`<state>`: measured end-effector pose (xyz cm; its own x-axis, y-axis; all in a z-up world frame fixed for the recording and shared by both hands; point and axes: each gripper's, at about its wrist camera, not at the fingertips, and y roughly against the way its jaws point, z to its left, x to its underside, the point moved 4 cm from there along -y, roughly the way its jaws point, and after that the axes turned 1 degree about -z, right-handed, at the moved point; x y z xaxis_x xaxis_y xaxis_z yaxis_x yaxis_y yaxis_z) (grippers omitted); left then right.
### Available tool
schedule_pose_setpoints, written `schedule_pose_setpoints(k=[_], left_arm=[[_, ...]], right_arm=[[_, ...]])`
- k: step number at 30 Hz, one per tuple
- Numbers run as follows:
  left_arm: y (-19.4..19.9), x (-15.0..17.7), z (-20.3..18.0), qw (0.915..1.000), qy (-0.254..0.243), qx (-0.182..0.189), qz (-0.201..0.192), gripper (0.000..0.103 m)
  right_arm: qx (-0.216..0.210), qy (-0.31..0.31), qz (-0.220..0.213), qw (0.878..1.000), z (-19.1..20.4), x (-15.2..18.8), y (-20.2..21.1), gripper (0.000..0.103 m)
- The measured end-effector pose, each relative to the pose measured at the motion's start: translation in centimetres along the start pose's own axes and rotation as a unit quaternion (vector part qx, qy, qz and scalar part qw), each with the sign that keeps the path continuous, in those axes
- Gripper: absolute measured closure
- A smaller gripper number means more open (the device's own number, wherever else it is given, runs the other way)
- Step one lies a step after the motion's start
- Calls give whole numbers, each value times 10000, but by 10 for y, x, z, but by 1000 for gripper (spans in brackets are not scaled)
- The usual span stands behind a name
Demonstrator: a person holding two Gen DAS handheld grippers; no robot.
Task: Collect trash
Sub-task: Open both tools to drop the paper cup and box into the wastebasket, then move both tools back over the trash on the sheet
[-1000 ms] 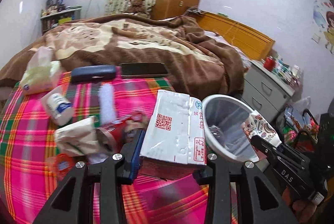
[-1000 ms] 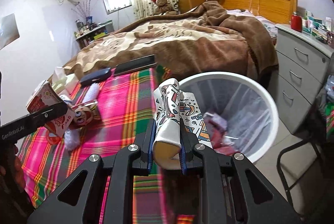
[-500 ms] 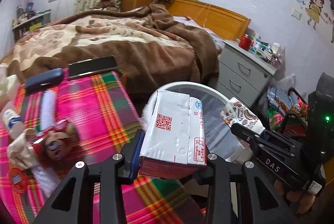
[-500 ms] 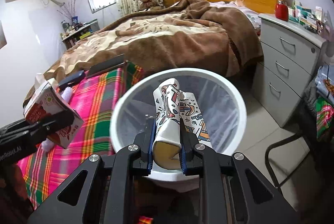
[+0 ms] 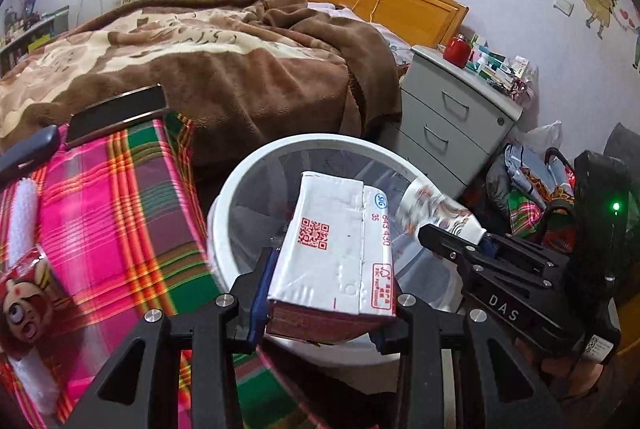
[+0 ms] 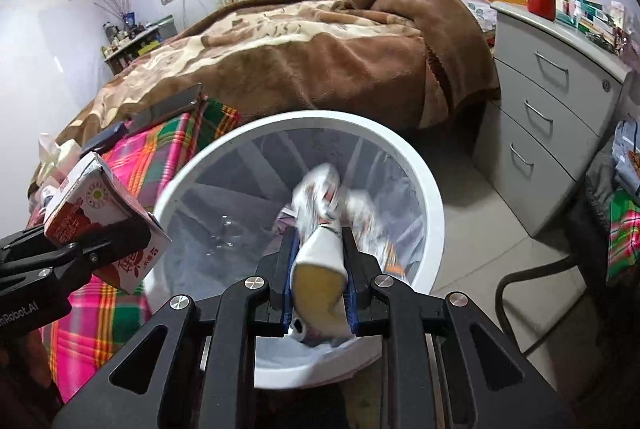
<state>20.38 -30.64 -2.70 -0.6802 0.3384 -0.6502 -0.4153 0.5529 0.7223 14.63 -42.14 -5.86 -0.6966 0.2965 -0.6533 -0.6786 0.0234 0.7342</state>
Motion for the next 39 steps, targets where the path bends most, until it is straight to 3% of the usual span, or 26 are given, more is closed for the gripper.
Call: schedule_pose_setpoints(k=[5, 6, 8, 9, 14, 25, 39], left_arm=[[-12, -5, 0, 10000, 40, 21, 45, 61], [-13, -5, 1, 9999, 86, 55, 50, 58], [-13, -6, 2, 9998, 149, 87, 30, 37], [-11, -7, 2, 9999, 129, 92, -17, 36], [-6, -6, 3, 10000, 53, 18, -60, 36], [13, 1, 16, 9996, 236, -49, -153, 36], [71, 19, 35, 9971, 313, -428, -543, 36]], right_arm=[[-55, 88, 65, 9999, -1, 0, -2, 82], [-55, 97, 54, 9999, -1, 0, -1, 81], [-26, 108, 52, 9999, -1, 0, 0, 79], [14, 112, 52, 9999, -1, 1, 1, 78], [3, 31, 12, 10000, -5, 1, 4, 63], [40, -32, -199, 9998, 3, -3, 17, 63], [-139, 142, -478, 9987, 38, 3, 37, 63]])
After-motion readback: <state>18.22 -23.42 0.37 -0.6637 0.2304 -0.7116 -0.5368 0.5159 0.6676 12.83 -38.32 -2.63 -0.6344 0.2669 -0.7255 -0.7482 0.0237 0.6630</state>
